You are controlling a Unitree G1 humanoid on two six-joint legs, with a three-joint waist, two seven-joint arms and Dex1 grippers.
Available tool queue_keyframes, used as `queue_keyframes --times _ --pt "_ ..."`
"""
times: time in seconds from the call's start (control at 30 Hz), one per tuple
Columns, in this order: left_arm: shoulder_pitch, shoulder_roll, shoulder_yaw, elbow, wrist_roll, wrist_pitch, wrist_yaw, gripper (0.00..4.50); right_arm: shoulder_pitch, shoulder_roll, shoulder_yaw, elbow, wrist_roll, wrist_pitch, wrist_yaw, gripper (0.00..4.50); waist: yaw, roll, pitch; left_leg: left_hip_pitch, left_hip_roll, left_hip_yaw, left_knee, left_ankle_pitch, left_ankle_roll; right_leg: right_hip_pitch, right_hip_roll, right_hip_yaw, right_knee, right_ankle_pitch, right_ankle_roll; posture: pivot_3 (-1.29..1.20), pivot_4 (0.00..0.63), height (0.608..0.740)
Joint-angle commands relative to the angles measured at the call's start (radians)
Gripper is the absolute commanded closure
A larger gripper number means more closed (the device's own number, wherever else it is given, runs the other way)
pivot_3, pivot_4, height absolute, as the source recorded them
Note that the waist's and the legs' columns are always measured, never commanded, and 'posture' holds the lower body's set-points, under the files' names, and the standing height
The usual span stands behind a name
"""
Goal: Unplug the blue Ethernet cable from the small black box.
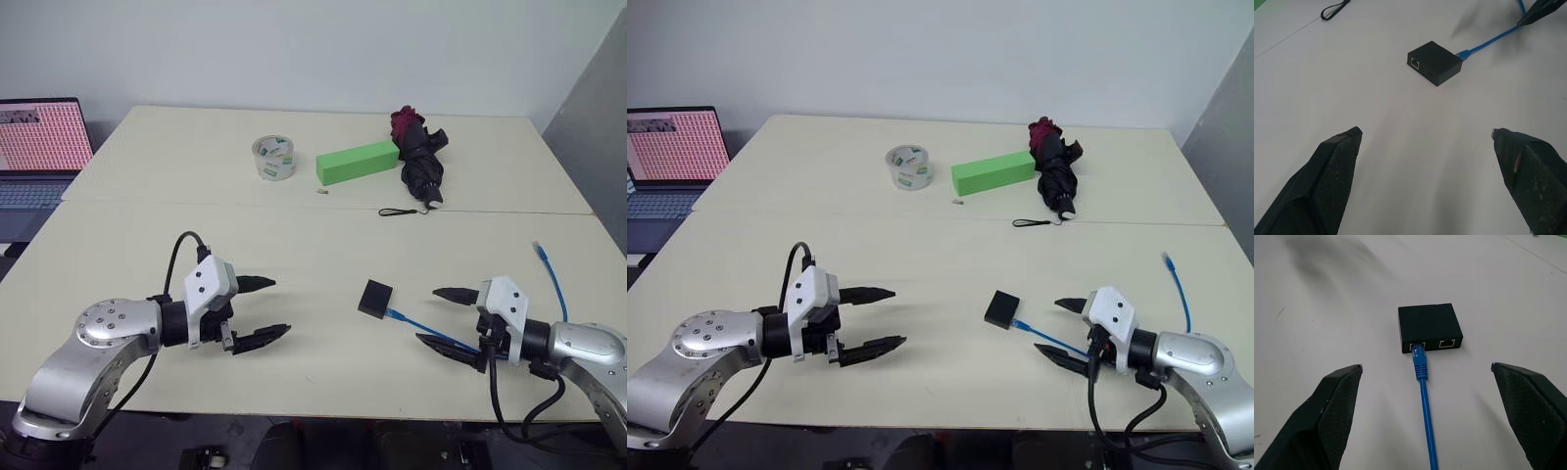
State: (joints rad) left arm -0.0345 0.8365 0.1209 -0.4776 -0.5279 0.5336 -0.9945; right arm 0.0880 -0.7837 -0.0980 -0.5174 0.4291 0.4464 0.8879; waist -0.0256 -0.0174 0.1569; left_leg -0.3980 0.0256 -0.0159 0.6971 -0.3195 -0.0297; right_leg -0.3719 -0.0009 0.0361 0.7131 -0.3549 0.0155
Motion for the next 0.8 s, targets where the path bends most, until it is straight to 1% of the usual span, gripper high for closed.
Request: queue_keyframes --times 0.03,0.13,0.37,0.53,0.67,0.8 --pt "0.003 -0.006 0.025 -0.024 -0.020 -0.034 -0.012 0.00 -0.014 -0.001 -0.004 -0.021 0.017 -0.007 0.009 0.02 0.000 0.000 0.000 0.000 0.000 0.000 0.000 0.000 0.000 0.000 0.000 0.000 0.000 0.000 0.000 0.00 0.150 0.740" --pt "0.007 -0.001 0.010 -0.028 0.003 -0.027 0.014 0.00 -0.025 0.004 0.010 -0.009 0.007 -0.009 0.005 0.02 0.000 0.000 0.000 0.000 0.000 0.000 0.000 0.000 0.000 0.000 0.000 0.000 0.000 0.000 0.000 0.00 0.150 0.740" --pt "0.018 -0.017 -0.016 -0.049 -0.003 -0.028 0.027 0.00 -0.061 0.003 0.055 0.013 -0.036 0.004 -0.017 0.02 0.000 0.000 0.000 0.000 0.000 0.000 0.000 0.000 0.000 0.000 0.000 0.000 0.000 0.000 0.000 0.00 0.150 0.740" --pt "0.002 0.002 -0.059 -0.045 -0.014 -0.026 -0.024 0.00 -0.106 0.019 0.139 0.075 -0.108 0.001 -0.044 0.02 0.000 0.000 0.000 0.000 0.000 0.000 0.000 0.000 0.000 0.000 0.000 0.000 0.000 0.000 0.000 0.00 0.150 0.740" --pt "0.006 0.034 -0.081 -0.048 -0.037 -0.014 -0.099 0.00 -0.145 0.050 0.193 0.142 -0.154 -0.009 -0.067 0.02 -0.001 0.000 0.000 0.000 0.000 0.000 0.000 0.000 0.000 0.000 0.000 0.000 0.000 0.000 0.000 0.00 0.150 0.740" --pt "0.013 0.017 -0.073 -0.080 -0.082 0.015 -0.085 0.00 -0.169 0.083 0.229 0.181 -0.189 -0.018 -0.080 0.02 0.000 0.000 0.000 0.000 0.000 0.000 0.000 0.000 0.000 -0.001 0.000 0.000 0.000 0.000 0.000 0.00 0.150 0.740"
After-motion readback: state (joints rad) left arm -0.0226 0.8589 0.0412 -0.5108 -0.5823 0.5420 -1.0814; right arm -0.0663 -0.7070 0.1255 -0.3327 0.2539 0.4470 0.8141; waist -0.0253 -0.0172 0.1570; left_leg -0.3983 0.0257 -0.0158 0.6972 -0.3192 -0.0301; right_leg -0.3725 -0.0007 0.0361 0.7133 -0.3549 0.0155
